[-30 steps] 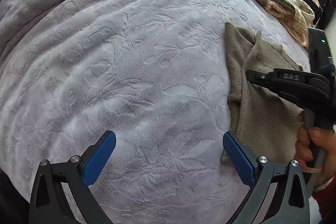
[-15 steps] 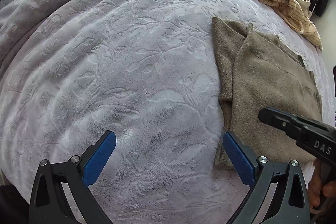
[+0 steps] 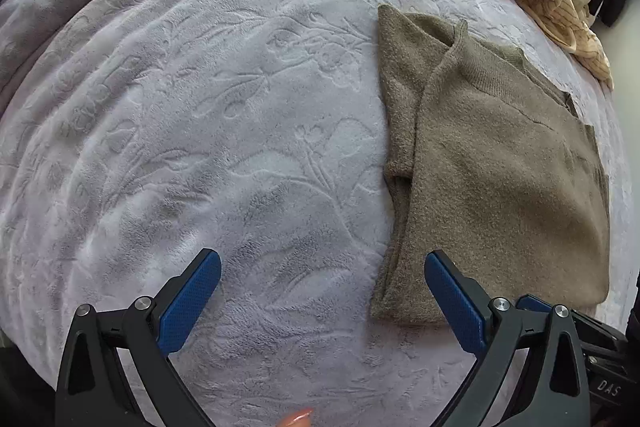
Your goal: Fold small clothes
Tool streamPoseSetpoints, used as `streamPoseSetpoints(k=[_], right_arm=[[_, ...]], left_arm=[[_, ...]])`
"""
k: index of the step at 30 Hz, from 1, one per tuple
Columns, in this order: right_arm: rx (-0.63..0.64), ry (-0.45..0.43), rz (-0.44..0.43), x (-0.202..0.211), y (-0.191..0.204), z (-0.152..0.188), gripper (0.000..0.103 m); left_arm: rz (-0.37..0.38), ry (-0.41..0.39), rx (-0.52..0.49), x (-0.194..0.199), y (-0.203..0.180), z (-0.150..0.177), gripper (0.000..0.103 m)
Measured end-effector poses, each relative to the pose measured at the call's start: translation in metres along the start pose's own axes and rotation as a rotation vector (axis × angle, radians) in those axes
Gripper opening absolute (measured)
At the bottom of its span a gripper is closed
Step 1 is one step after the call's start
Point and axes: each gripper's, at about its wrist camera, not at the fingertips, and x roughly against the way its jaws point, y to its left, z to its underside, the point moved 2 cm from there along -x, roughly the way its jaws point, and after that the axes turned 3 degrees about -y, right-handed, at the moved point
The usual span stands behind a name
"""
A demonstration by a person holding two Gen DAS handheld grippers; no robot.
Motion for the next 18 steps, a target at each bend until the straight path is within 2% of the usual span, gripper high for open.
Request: streamPoseSetpoints(k=[2, 6, 8, 11, 18], right_arm=[[-0.024, -0.002, -0.019, 0.003, -0.004, 0.003, 0.047], [-0.066, -0.008, -0.043, 0.005, -0.010, 0.011, 0.047], [-0.089, -0.007, -0.060, 0.005, -0.013, 0.017, 0.048], [-0.122, 0.000, -0.077, 0.002, -0.018, 0.027, 0.054], [-0.299, -0.068, -0.217, 0.001, -0.040, 0.035, 0.057]], left_arm=[[0.012, 0.013, 0.004, -0.003, -0.003, 0.001, 0.102], [-0.037, 0.017, -0.015, -0.007, -0.009, 0.003, 0.102], [-0.031, 0.023, -0.017, -0.010, -0.011, 0.003, 0.102], [-0.012, 0.041, -0.013, -0.014, -0.013, 0.002, 0.102], [0.090, 0.082, 0.039, -0.018, -0.012, 0.002, 0.102]])
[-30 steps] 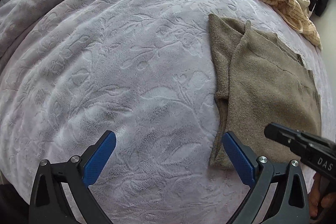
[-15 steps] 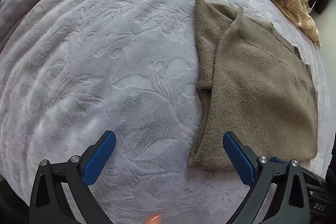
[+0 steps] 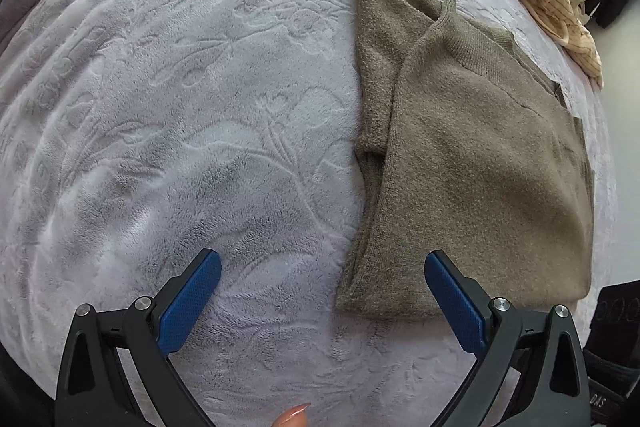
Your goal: Fold small clothes
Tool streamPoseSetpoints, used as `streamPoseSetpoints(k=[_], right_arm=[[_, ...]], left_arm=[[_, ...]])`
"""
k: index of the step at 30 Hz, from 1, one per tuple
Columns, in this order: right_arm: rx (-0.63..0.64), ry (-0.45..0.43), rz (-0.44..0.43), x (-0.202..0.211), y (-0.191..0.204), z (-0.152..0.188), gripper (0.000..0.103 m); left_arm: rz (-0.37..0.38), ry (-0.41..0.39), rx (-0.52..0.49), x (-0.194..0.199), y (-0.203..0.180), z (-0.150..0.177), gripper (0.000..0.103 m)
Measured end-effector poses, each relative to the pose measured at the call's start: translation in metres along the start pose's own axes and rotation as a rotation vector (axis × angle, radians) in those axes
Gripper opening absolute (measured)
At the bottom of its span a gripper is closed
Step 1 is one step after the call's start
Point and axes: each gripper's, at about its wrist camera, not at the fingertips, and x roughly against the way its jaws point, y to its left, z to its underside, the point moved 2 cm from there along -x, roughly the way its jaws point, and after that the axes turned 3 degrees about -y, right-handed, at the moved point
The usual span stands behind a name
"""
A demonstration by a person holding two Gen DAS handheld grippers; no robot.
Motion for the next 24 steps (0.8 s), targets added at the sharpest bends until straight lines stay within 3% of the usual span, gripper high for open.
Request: streamPoseSetpoints(k=[5, 13, 18, 24], right_arm=[[-0.074, -0.053, -0.075, 0.001, -0.007, -0.003, 0.059], [-0.209, -0.110, -0.200, -0.005, -0.013, -0.011, 0.060], [-0.287, -0.128, -0.283, -0.024, -0.011, -0.017, 0.062], [-0.358, -0.147, -0.353, -0.052, -0.002, -0.029, 0.062]], left_arm=[[0.025, -0.036, 0.007, 0.012, 0.008, -0.001, 0.102], [0.052, -0.017, 0.039, 0.014, 0.021, -0.011, 0.102], [0.080, -0.038, 0.087, 0.013, 0.022, -0.026, 0.102], [0.061, -0.026, 0.049, 0.004, 0.015, -0.033, 0.102]])
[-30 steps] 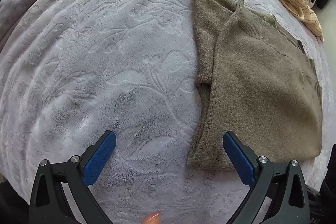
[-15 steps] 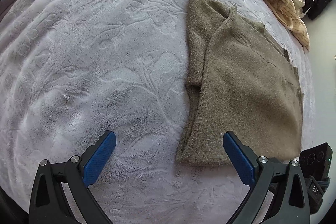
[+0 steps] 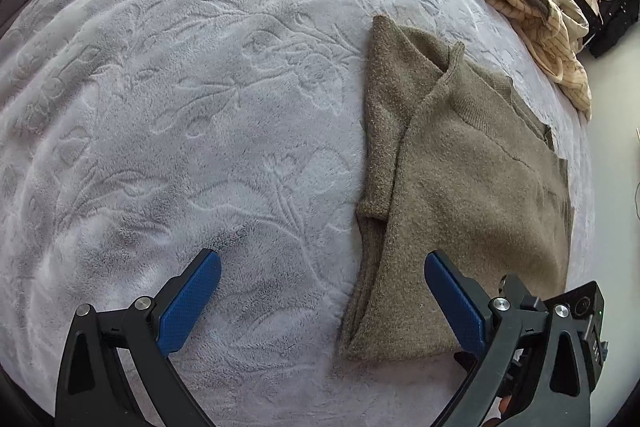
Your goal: Fold small clothes
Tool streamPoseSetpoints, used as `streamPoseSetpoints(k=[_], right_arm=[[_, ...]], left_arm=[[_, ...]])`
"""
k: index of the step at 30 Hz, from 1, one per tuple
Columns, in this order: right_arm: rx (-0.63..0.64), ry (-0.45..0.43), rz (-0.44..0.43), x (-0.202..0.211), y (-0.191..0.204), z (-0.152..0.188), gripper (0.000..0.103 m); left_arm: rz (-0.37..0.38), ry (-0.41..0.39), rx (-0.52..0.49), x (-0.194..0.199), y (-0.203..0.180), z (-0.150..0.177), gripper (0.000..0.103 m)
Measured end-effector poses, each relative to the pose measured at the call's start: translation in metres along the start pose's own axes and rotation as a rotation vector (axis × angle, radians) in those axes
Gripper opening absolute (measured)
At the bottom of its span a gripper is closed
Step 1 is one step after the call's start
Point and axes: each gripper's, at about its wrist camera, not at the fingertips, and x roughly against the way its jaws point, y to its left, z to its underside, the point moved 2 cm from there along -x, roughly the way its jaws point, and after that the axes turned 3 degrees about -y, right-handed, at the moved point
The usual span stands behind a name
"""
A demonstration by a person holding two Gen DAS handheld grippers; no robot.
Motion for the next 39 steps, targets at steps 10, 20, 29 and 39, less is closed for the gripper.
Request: streamPoseSetpoints(k=[10, 20, 29, 39], right_arm=[[-0.129, 0.036, -0.151, -0.002, 0.000, -0.008, 0.008], [0.025, 0.070, -0.242, 0.019, 0.048, -0.023, 0.008], [0.132, 0.237, 0.012, 0.002, 0.028, -0.003, 0.012], [0.489, 0.207, 0.306, 0.052, 0.070, -0.012, 0.026]], left_arm=[[0.215, 0.059, 0.043, -0.007, -0.005, -0.017, 0.102], [0.501, 0.156, -0.046, -0.038, -0.064, -0.073, 0.102], [0.271, 0.160, -0.203, -0.066, -0.112, -0.076, 0.057], [0.216, 0.158, -0.217, -0.072, -0.111, -0.071, 0.058]])
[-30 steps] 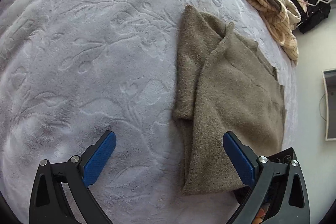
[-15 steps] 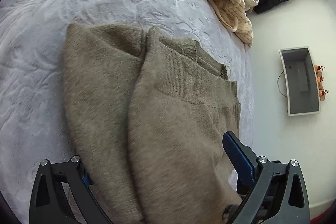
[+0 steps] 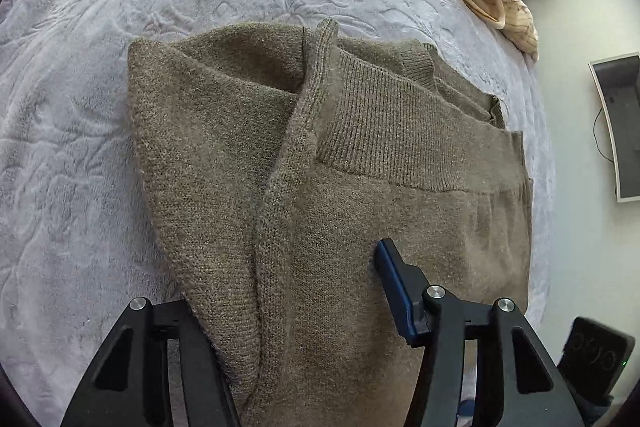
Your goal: Fold small clothes
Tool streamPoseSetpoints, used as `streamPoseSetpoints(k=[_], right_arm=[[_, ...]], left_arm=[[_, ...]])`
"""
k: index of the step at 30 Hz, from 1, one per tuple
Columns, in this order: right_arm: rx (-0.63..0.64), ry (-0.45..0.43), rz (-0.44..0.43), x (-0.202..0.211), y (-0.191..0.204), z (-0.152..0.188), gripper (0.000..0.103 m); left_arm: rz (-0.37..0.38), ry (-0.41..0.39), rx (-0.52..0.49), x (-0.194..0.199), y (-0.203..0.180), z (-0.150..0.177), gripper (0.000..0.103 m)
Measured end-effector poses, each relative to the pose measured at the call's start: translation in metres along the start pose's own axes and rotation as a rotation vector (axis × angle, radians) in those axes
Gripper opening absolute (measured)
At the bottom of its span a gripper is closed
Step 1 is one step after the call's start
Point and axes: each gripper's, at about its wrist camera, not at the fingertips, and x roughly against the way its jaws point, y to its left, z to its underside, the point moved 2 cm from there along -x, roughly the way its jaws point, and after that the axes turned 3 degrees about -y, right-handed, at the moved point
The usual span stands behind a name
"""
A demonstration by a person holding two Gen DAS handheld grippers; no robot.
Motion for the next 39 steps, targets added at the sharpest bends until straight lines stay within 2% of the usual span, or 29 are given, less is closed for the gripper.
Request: streamPoseSetpoints(k=[1, 2, 3, 4, 6, 7, 8, 9, 12, 14, 21, 25, 28, 32, 37, 39], right_arm=[[0.041, -0.043, 0.062, 0.008, -0.001, -0.008, 0.021], [0.075, -0.078, 0.131, 0.015, -0.003, -0.015, 0.011], [0.102, -0.102, 0.198, 0.021, -0.007, -0.023, 0.008], [0.123, -0.115, 0.242, 0.028, -0.013, -0.031, 0.007], [0.147, -0.098, 0.314, 0.019, -0.030, -0.042, 0.007], [0.131, -0.053, 0.345, 0.011, -0.041, -0.044, 0.007], [0.100, -0.024, 0.322, 0.006, -0.052, -0.038, 0.006], [0.063, -0.037, 0.281, 0.002, -0.060, -0.039, 0.006], [0.008, -0.072, 0.193, 0.009, -0.070, -0.040, 0.004], [-0.010, -0.087, 0.157, 0.015, -0.075, -0.039, 0.004], [-0.058, -0.124, 0.048, 0.033, -0.079, -0.032, 0.006], [-0.092, -0.166, 0.001, 0.052, -0.085, -0.025, 0.008], [-0.144, -0.214, -0.031, 0.079, -0.102, -0.021, 0.009], [-0.226, -0.285, -0.051, 0.113, -0.134, -0.018, 0.009], [-0.294, -0.332, -0.060, 0.142, -0.170, -0.012, 0.010], [-0.304, -0.340, -0.062, 0.146, -0.178, -0.012, 0.010]], left_arm=[[-0.011, 0.003, -0.013, -0.004, -0.004, -0.001, 0.058], [-0.024, 0.004, -0.023, -0.006, -0.009, -0.001, 0.056], [-0.042, -0.001, -0.033, -0.005, -0.012, -0.002, 0.046], [-0.059, -0.006, -0.045, -0.004, -0.014, -0.001, 0.041], [-0.075, -0.021, -0.054, -0.001, -0.016, -0.001, 0.029], [-0.076, -0.028, -0.047, 0.002, -0.017, -0.002, 0.028], [-0.072, -0.037, -0.033, 0.005, -0.018, -0.002, 0.025], [-0.063, -0.052, -0.019, 0.010, -0.019, -0.002, 0.019], [0.015, -0.108, 0.022, 0.028, -0.030, -0.002, 0.019], [0.024, -0.128, 0.018, 0.035, -0.044, -0.003, 0.019], [0.019, -0.169, -0.129, 0.050, -0.134, -0.006, 0.019], [0.057, -0.170, -0.223, 0.048, -0.193, -0.009, 0.017], [0.052, -0.157, -0.296, 0.025, -0.238, -0.009, 0.017], [0.044, -0.073, -0.330, -0.033, -0.279, -0.002, 0.017], [-0.052, -0.022, -0.386, -0.093, -0.305, 0.018, 0.017], [-0.098, -0.024, -0.416, -0.101, -0.310, 0.027, 0.017]])
